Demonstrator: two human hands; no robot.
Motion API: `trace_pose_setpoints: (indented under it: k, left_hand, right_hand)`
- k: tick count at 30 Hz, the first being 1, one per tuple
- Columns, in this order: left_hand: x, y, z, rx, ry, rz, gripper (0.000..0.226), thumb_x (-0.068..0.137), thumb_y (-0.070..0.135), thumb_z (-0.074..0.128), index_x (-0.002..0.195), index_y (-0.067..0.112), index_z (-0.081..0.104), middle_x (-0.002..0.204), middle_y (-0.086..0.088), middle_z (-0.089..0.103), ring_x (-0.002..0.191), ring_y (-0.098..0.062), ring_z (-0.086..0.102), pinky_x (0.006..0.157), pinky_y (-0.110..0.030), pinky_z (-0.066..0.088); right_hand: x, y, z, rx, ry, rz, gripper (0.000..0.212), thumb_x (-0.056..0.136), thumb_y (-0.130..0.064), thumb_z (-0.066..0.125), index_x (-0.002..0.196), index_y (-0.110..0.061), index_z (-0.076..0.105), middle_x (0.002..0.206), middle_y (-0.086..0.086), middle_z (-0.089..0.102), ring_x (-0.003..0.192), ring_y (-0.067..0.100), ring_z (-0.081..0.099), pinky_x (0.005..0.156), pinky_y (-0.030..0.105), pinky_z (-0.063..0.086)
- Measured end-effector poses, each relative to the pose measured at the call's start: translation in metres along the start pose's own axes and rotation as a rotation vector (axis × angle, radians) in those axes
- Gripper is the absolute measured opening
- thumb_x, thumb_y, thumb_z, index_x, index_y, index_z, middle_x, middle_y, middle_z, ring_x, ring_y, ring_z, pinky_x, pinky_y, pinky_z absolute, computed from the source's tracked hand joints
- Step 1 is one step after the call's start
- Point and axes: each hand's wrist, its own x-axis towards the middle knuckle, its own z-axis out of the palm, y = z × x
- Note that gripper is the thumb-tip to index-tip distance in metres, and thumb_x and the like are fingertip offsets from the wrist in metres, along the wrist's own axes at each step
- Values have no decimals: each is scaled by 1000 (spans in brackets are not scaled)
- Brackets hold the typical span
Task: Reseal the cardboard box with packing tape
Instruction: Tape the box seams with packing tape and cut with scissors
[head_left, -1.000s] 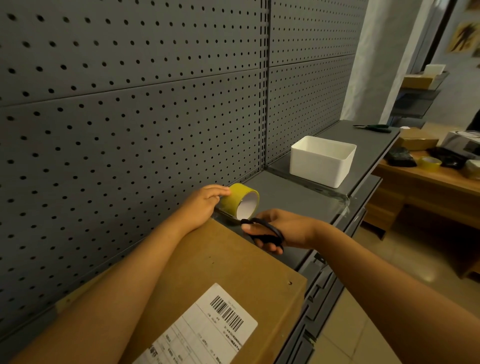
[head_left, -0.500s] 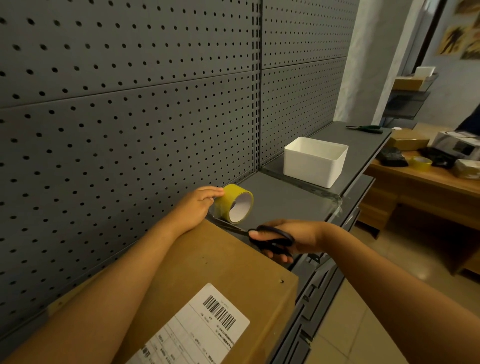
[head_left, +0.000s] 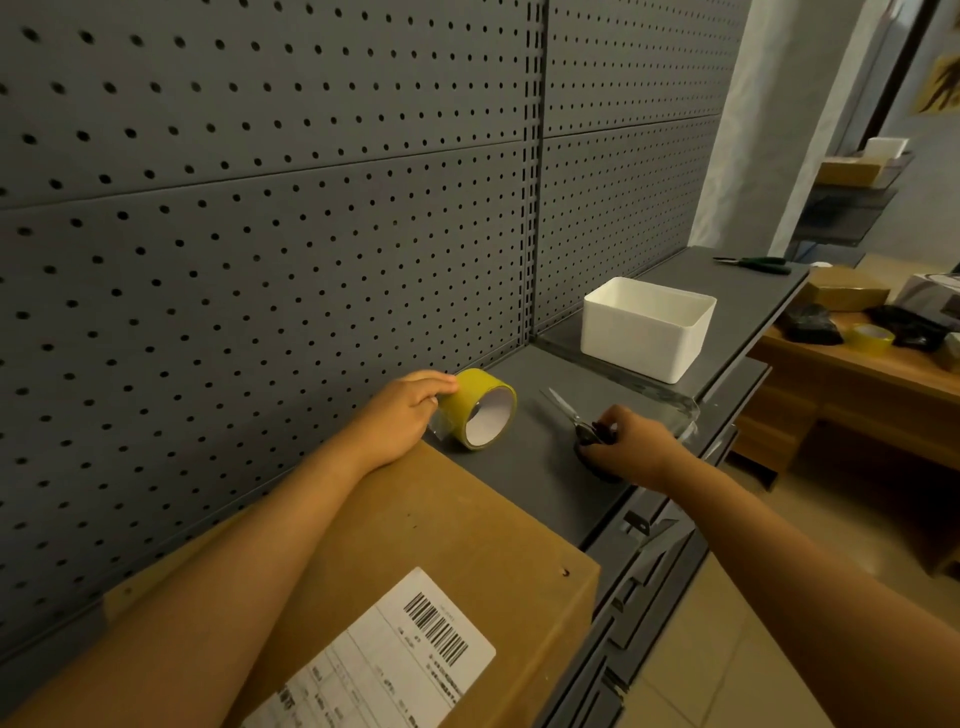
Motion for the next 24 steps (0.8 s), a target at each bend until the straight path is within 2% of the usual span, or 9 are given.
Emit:
trace_pose_setpoints:
  k: [4,9,11,15,19,21,24]
  left_hand:
    - [-2,0,-1,31,2,5,40,99,1,37,132,12,56,140,2,48,123,-4,41,104,-16,29]
    - [-3,-1,-1,57,-7,-1,39,100,4,37,132,17,56,140,6,47,129,-8,41,111,-26,32]
    - [-3,-2,-1,72,-16,-4,39,100,6,36,132,18,55,140,8,46,129,-7,40,111,-26,32]
    - [-2,-1,0,91,-17,-9,39,101,7,37,132,19,55,141,9,46,130,-6,39,110,-22,30]
    - [-3,2,-1,120,-9,-7,38,101,7,38,132,20,56,140,11,47,125,2,35,98,-2,21]
    - [-3,3,-3,152,-13,-12,39,101,8,38,133,22,55,141,11,46,129,-2,35,102,-8,23]
    - [-5,8,-6,177,-26,-31,40,101,7,36,131,22,56,141,8,47,130,-8,37,105,-17,25]
  right_hand:
    - [8,-5,7,-248,6,-68,49,88,-31,64,130,-13,46,125,13,52,108,27,53,91,33,46]
    - [16,-7,7,-291,-10,-53,49,88,-31,63,132,-15,49,127,12,41,114,29,47,98,35,43]
    - [20,-8,4,-312,2,-55,49,88,-35,62,132,-17,50,128,11,37,118,30,40,100,37,40]
    - [33,-27,5,-156,116,-239,44,93,-38,54,133,-19,50,131,9,38,125,29,39,103,38,38]
    - [47,-75,12,-22,95,-508,42,99,-34,46,137,-16,46,138,9,41,127,27,41,102,32,34]
    - [54,-96,18,-37,31,-592,45,100,-34,43,141,-15,43,143,9,40,132,27,37,107,33,30]
    - [66,-113,25,-152,-109,-617,49,100,-38,43,143,-14,40,148,10,36,135,31,33,112,41,28]
